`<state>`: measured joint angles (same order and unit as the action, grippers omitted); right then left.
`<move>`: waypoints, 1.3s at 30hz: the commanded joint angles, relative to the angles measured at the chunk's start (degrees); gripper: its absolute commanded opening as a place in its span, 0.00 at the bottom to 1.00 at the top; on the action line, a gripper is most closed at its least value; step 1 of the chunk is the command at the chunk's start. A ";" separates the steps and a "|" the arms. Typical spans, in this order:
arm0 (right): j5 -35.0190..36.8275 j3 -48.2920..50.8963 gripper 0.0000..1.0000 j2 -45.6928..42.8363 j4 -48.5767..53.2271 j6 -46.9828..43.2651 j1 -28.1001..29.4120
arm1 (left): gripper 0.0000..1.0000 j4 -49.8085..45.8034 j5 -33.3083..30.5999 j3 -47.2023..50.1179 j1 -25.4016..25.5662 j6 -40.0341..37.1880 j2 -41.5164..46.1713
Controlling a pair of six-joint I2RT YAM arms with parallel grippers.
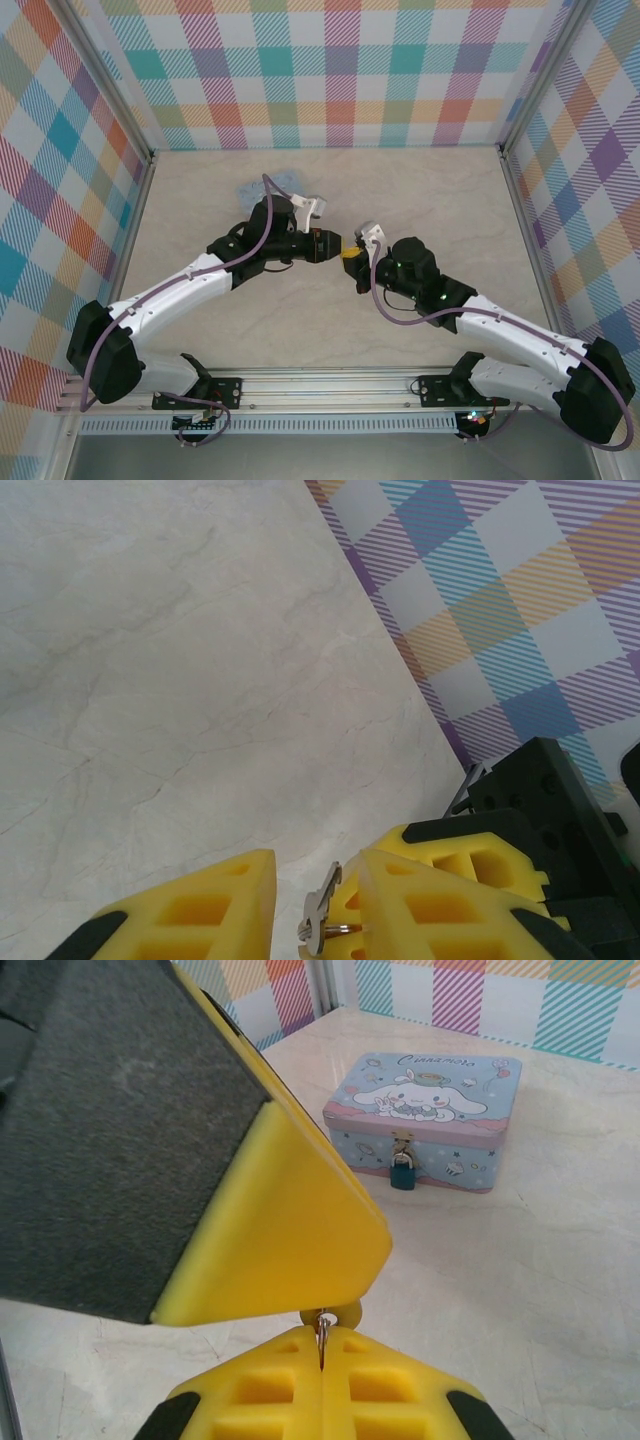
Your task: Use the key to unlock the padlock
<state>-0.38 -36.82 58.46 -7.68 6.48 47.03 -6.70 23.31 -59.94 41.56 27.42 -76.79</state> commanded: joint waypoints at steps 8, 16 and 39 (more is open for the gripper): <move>-1.99 -1.72 0.00 -0.35 -1.23 -0.87 0.61 | 0.11 2.13 -1.27 -1.78 0.82 -0.34 0.04; -3.66 1.58 0.20 -6.91 -0.72 2.90 -0.82 | 0.00 1.70 -4.17 -0.55 0.88 -2.67 4.35; -44.60 0.14 0.71 -1.83 -31.60 27.44 -15.66 | 0.00 8.52 3.36 0.24 0.89 -5.23 11.99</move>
<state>-41.50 -34.30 55.59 -33.32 32.53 30.83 -0.75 24.71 -59.81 42.11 22.70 -65.76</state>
